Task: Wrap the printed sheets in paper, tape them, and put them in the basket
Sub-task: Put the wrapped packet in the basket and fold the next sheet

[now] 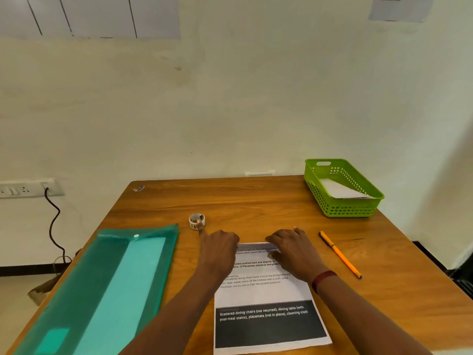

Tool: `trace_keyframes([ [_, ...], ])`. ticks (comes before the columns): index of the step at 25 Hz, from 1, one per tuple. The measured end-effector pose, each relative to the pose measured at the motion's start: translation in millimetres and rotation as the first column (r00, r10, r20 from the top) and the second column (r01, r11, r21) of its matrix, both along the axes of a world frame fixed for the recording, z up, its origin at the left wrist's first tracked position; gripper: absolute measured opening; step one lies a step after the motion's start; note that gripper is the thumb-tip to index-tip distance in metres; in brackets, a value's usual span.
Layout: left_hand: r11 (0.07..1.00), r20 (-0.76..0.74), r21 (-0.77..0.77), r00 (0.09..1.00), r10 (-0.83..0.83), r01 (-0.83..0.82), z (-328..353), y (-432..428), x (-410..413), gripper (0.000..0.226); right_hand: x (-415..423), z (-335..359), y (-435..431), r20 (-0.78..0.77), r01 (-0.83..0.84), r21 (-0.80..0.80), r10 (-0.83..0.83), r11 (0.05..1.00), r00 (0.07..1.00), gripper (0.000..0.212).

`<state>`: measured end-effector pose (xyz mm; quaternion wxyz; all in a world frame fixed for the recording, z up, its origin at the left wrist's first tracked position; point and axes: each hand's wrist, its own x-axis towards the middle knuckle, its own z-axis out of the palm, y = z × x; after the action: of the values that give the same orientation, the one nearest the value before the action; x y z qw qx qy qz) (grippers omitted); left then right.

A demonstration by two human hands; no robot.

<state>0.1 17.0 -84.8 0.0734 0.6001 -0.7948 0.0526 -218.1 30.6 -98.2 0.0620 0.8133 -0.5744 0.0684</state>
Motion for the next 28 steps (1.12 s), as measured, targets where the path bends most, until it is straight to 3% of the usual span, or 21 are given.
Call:
trace_keyframes([
  [3,0.998,0.038,-0.008,0.997,-0.063,0.063,-4.4,7.2,-1.4,0.023,7.4,-6.4,9.4,0.055,-0.005,-0.004,0.006,1.0,0.998,0.039],
  [6,0.995,-0.016,0.042,0.996,-0.092,0.092,-11.0,14.0,-3.5,0.03,12.3,-15.4,13.9,0.107,0.017,0.051,-0.023,0.999,0.994,0.045],
  [10,0.988,-0.042,0.091,0.992,-0.119,0.122,-30.0,21.6,-3.9,0.056,14.1,-24.1,14.4,0.069,0.026,0.15,-0.036,0.988,0.997,0.05],
  [12,0.988,-0.088,0.11,0.991,-0.103,0.112,-38.1,24.1,-1.9,0.057,14.1,-26.0,15.0,0.055,0.029,0.168,-0.039,0.985,0.998,0.053],
  [15,0.987,-0.151,0.114,0.984,-0.098,0.116,-46.8,27.3,0.8,0.055,16.1,-31.9,19.9,0.04,0.031,0.172,-0.039,0.985,0.998,0.077],
  [19,0.983,-0.094,0.113,0.986,-0.135,0.146,-48.3,28.0,0.5,0.058,24.4,-37.3,25.8,0.045,0.053,0.219,-0.064,0.974,0.997,0.098],
  [28,0.982,-0.084,0.144,0.99,-0.109,0.12,-53.1,21.9,0.1,0.053,56.9,-37.2,28.2,0.017,-0.041,0.224,0.038,0.974,0.999,0.071],
])
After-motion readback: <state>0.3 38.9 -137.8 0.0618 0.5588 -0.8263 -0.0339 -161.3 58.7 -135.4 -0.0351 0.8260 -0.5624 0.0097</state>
